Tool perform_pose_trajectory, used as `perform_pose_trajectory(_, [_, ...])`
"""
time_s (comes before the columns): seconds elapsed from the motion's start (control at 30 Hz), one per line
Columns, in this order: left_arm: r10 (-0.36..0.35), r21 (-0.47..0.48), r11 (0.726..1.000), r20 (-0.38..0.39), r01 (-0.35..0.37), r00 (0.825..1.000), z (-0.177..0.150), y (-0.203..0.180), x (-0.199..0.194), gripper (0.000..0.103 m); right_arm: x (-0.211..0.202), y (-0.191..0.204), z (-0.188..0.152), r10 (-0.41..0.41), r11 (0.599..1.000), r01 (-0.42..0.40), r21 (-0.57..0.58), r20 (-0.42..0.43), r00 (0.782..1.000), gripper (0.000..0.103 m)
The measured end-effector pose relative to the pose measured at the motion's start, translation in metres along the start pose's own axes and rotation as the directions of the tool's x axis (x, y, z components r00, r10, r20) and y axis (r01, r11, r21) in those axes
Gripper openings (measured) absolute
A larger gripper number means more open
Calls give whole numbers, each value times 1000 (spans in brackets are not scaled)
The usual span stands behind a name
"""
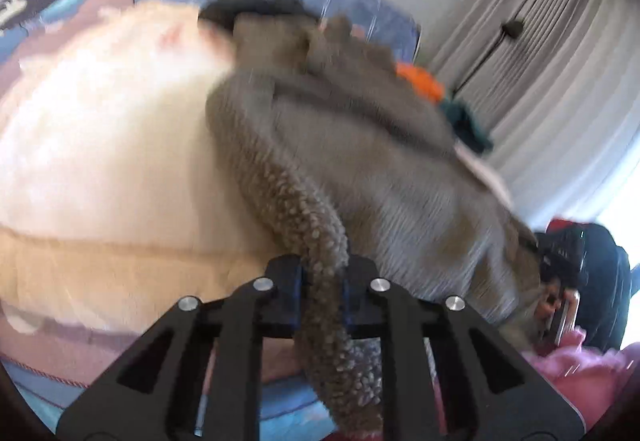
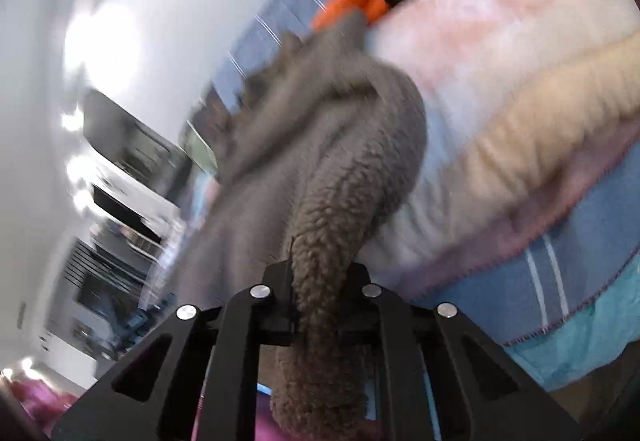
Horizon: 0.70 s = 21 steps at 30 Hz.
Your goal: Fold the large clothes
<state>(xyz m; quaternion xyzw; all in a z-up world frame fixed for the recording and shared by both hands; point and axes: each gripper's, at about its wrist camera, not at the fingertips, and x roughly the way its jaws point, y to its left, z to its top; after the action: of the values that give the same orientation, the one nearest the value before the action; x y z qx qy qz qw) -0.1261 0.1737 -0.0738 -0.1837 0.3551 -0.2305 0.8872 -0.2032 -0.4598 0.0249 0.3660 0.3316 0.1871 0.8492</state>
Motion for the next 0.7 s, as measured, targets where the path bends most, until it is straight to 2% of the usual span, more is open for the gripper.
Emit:
perform_pose_trajectory(0.13, [-42, 61, 998, 145, 33, 989, 34, -27, -31, 13, -13, 36, 29, 80, 995, -75, -66, 74, 994, 11])
perform_pose_trajectory(0.27, [-77, 95, 994, 222, 57, 972, 60, -47, -58, 13, -33, 67, 49, 124, 985, -106, -139, 132, 983, 10])
perform_pose_trajectory(0.4, [-50, 184, 983, 292, -5, 955, 61, -79, -93, 13, -66, 96, 50, 144, 969, -100, -224, 189, 971, 10])
perform_pose_trajectory(0.53, [8, 223, 971, 334, -87, 942, 56, -98, -124, 13, -101, 126, 39, 120, 950, -40, -309, 244, 962, 10])
perform_pose_trajectory(0.7, [35, 188, 977, 341, -105, 940, 63, -89, -124, 13, -84, 121, 53, 82, 961, -10, -277, 250, 965, 10])
